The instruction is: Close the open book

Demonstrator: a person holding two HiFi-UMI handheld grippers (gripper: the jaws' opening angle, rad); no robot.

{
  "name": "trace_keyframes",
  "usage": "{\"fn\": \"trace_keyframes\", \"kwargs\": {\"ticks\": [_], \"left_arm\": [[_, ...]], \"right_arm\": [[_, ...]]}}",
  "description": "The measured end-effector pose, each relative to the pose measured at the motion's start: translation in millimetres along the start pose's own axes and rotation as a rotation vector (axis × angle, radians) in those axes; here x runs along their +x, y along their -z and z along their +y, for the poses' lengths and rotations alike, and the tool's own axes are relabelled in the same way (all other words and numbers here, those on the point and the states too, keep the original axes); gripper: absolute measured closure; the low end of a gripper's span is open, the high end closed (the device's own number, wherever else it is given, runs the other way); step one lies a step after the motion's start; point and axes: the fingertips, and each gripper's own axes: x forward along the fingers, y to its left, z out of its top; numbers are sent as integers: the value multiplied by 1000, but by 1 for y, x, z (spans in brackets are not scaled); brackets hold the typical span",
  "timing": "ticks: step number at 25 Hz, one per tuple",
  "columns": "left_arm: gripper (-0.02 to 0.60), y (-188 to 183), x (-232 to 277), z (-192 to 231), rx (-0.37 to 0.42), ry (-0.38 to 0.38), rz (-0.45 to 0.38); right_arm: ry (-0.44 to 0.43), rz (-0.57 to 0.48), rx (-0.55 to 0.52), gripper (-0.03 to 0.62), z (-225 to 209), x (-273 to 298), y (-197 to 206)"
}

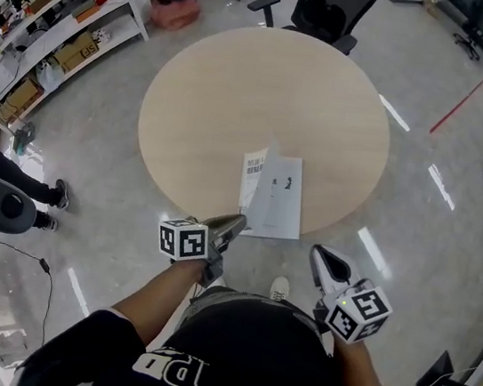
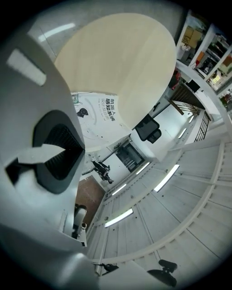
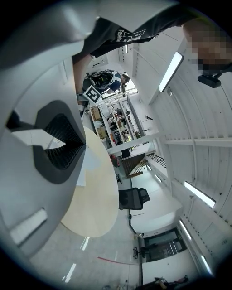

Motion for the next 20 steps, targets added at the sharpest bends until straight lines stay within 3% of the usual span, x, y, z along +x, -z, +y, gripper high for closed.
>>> {"fn": "trace_keyframes", "kwargs": {"ticks": [6, 11, 16, 20], "left_arm": [[564, 29, 42, -18, 226, -60, 181], [517, 62, 72, -36, 322, -43, 303], [515, 74, 86, -46, 327, -43, 280], [542, 72, 93, -52, 259, -75, 200]], "right_arm": [[32, -11, 16, 586, -17, -22, 6], [43, -9, 10, 586, -31, -39, 7], [35, 15, -9, 586, -49, -54, 10], [-7, 40, -18, 586, -63, -57, 11]]}}
